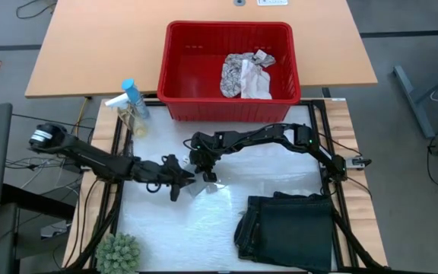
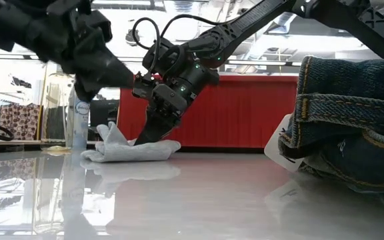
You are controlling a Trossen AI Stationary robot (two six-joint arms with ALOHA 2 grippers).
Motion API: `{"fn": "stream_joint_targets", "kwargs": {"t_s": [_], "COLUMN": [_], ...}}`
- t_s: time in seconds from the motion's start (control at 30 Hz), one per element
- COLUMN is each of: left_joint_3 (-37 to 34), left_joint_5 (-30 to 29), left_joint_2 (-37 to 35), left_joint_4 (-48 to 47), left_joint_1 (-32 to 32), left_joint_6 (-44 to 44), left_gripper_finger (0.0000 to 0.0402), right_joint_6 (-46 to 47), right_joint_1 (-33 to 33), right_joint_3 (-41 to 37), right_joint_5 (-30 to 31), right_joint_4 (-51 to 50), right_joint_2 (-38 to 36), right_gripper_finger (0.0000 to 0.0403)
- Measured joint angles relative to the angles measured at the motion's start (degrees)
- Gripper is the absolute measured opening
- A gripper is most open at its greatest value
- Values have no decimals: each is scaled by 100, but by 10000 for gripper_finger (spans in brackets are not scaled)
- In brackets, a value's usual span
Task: Fold Laundry from Bin
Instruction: Fold the gray boxer from the red laundry bin
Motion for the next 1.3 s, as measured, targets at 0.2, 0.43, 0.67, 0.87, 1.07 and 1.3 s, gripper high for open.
{"fn": "stream_joint_targets", "kwargs": {"t_s": [0.2,0.43,0.67,0.87,1.07,1.3], "left_joint_3": [0,-4,-4,-2,-4,0], "left_joint_5": [-48,-583,-980,-1278,-1887,-3404], "left_joint_2": [924,1517,1477,1331,624,262], "left_joint_4": [159,-90,-795,-989,-937,-951], "left_joint_1": [-150,-299,-534,-756,-895,-1076], "left_joint_6": [-189,-959,-1779,-2414,-2323,-1508], "left_gripper_finger": [103,103,103,103,103,102], "right_joint_6": [2,2,4,7,13,16], "right_joint_1": [0,0,0,0,-2,-2], "right_joint_3": [0,0,0,0,-2,-2], "right_joint_5": [-2,-4,-11,-24,-22,-20], "right_joint_4": [-2,-12,-39,-49,-52,-50], "right_joint_2": [0,-4,-9,-9,-9,-9], "right_gripper_finger": [15,15,16,16,16,16]}}
